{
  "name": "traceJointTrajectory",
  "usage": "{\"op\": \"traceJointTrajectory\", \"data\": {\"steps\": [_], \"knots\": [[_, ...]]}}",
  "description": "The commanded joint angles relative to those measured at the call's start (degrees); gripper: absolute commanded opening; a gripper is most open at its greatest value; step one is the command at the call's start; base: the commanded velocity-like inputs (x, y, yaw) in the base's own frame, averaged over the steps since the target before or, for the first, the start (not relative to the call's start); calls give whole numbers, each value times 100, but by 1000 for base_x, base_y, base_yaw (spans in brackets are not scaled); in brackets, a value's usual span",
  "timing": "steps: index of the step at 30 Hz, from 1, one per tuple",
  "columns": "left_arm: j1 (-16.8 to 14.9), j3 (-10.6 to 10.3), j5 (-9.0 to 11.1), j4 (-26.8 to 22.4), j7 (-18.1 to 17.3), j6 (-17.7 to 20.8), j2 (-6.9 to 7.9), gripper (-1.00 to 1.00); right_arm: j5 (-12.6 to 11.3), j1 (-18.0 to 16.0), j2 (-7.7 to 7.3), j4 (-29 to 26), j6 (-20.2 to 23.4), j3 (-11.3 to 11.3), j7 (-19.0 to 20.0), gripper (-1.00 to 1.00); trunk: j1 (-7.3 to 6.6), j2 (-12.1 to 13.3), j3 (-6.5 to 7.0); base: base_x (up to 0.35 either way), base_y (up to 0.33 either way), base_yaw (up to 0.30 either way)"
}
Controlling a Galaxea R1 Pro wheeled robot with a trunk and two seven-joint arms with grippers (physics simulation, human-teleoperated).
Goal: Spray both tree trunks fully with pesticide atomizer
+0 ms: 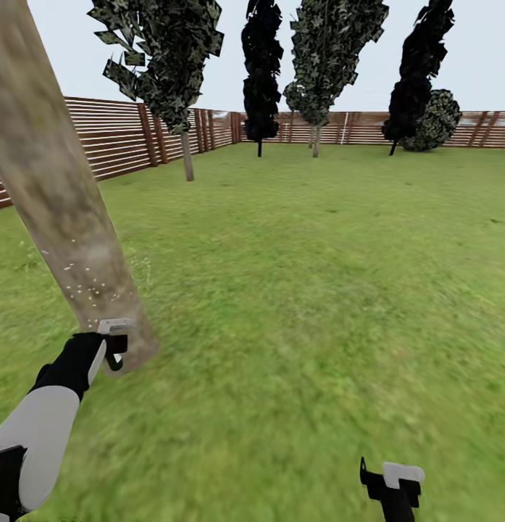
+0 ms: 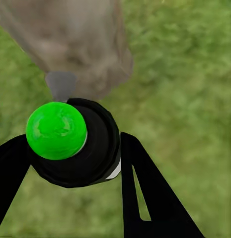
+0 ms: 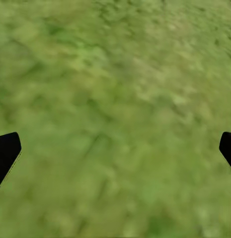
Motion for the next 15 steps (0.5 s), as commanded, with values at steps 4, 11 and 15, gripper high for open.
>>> {"op": "traceJointTrajectory", "data": {"steps": [4,11,15], "knots": [[0,0,5,0,-2,-1,-1,-100,1,0,-1,0,0,-2,0,100,0,0,0,212,-223,189],[0,9,-6,133,-2,-10,-3,-100,1,0,-3,0,0,-2,0,100,0,0,0,226,-211,7],[0,9,-10,231,0,-34,6,-100,0,0,-1,0,0,-4,0,100,0,0,0,215,-211,130]]}}
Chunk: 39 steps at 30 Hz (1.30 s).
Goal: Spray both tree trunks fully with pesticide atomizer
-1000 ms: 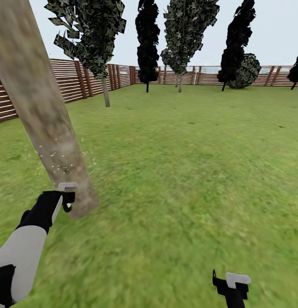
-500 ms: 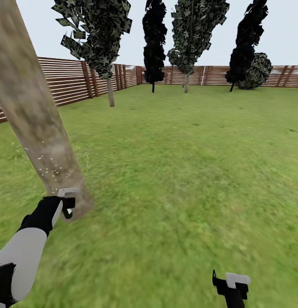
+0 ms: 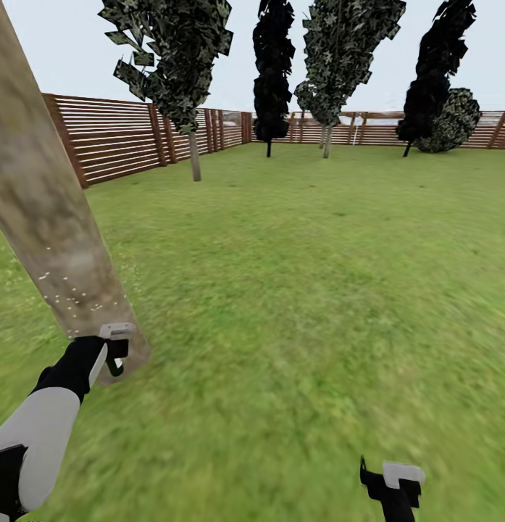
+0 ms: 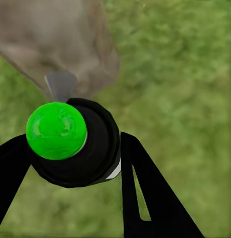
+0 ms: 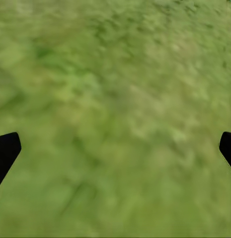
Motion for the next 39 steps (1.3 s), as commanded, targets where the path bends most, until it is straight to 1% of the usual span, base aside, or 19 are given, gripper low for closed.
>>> {"op": "traceJointTrajectory", "data": {"steps": [1,5,7,10,15,17,20,25,26,27,28,31,34,37,39], "knots": [[0,0,-2,3,-1,-2,-4,-100,-1,0,-1,0,0,-1,0,100,0,0,0,214,-211,259],[0,0,-8,5,26,-33,1,-100,0,0,-1,0,0,3,0,100,0,0,0,214,-211,272],[0,0,3,2,220,-97,0,-100,2,0,-2,0,0,1,0,100,0,0,0,214,-211,276],[0,0,15,-1,274,-113,-6,-100,2,0,-1,0,0,2,0,100,0,0,0,181,-221,276],[0,15,9,-74,282,-111,-7,-100,2,0,-5,0,0,3,0,100,0,0,0,-57,-267,276],[-15,11,13,-94,354,-109,-21,-100,3,0,-3,0,0,2,0,100,0,0,0,-31,-273,233],[-49,1,14,-100,470,-108,-45,-100,-3,0,-5,0,0,1,0,100,0,0,0,64,-273,50],[-113,-26,7,-119,487,-80,-46,-100,0,0,-7,-5,0,-2,-5,100,0,0,0,149,-267,2],[-128,-27,7,-200,486,-61,-53,-100,-2,0,-7,-7,0,-2,-4,100,0,0,0,150,-267,0],[-162,-20,-6,-706,473,34,-72,-100,-4,0,-7,-9,0,-2,-8,100,0,0,0,150,-267,175],[-167,-25,-9,-889,471,200,-74,-100,-3,0,-7,-9,0,-2,-8,100,0,0,0,150,-267,235],[-176,-52,-4,-1150,470,381,-92,-100,-2,0,-7,-7,0,-2,-9,100,0,0,0,151,-267,267],[-172,-60,-24,-1225,470,404,-87,-100,0,0,-7,-5,0,-2,-7,100,0,0,0,152,-266,277],[-176,-61,-6,-1279,465,412,-93,-100,2,0,-7,-8,0,-2,-6,100,0,0,0,84,-72,277],[-180,-69,-36,-1381,462,449,-87,-100,3,0,-7,-5,0,-2,-5,100,0,0,0,14,-12,277]]}}
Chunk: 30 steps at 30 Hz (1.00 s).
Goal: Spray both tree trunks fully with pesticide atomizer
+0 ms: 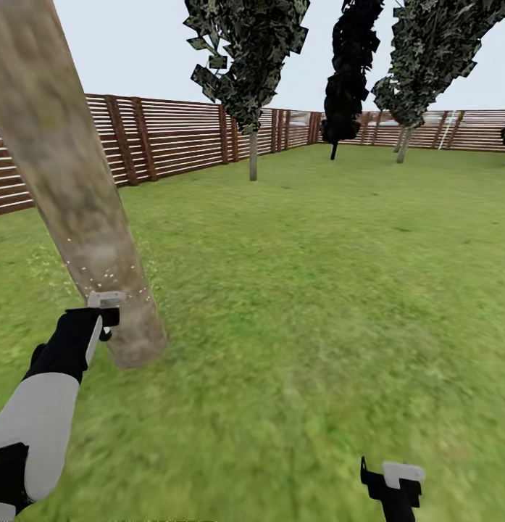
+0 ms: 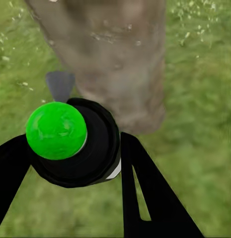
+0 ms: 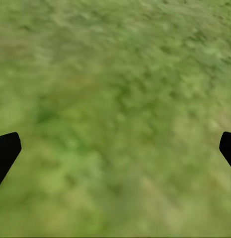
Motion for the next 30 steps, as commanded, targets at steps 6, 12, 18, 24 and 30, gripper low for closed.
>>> {"op": "traceJointTrajectory", "data": {"steps": [6,12,18,24,30], "knots": [[-206,-31,-20,-144,-3,504,15,-100,0,0,0,-3,0,2,2,100,0,0,0,16,-26,250],[-198,-68,-19,-169,5,499,10,-100,-7,0,0,-4,0,1,-2,100,0,0,0,162,-224,13],[-198,-63,-19,-162,6,493,10,-100,-2,0,0,-4,0,1,1,100,0,0,0,236,-189,0],[-207,-77,-28,-179,6,484,19,-100,-1,0,0,-4,0,1,3,100,0,0,0,223,-196,0],[-198,-66,-26,-175,16,473,13,-100,1,0,0,-2,0,1,1,100,0,0,0,120,-251,82]]}}
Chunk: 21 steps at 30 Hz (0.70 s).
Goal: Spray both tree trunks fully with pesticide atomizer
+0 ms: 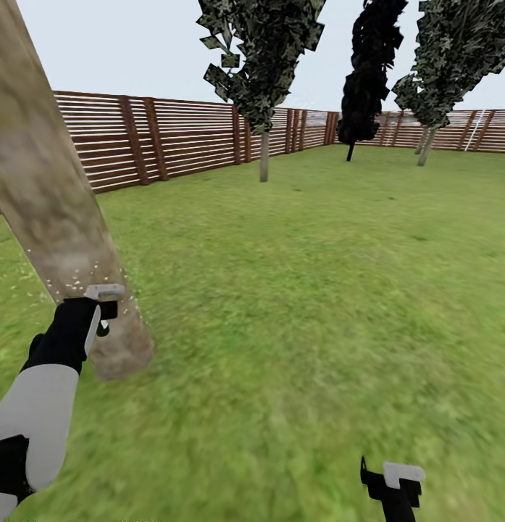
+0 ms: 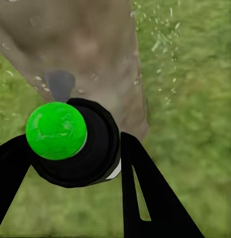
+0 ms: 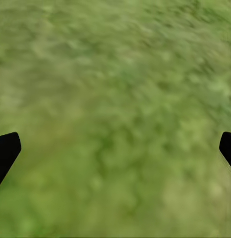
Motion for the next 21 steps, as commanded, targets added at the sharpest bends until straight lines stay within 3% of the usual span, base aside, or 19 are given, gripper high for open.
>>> {"op": "traceJointTrajectory", "data": {"steps": [1,5,15,17,18,21], "knots": [[31,12,3,47,18,-7,-11,-100,0,0,0,1,0,0,2,100,0,0,0,85,-267,274],[35,13,23,59,200,-9,-20,-100,0,0,0,0,0,1,4,100,0,0,0,37,-268,239],[90,16,44,100,207,-9,-29,-100,0,0,0,-2,0,0,4,100,0,0,0,187,-213,6],[122,21,42,100,205,-17,-115,-100,0,0,0,1,0,1,2,100,0,0,0,229,-187,0],[370,23,43,96,198,-27,-157,-100,0,0,0,2,0,0,4,100,0,0,0,48,-257,0],[716,68,42,92,187,-39,-112,-100,0,0,0,6,0,2,5,100,0,0,0,-60,-217,0]]}}
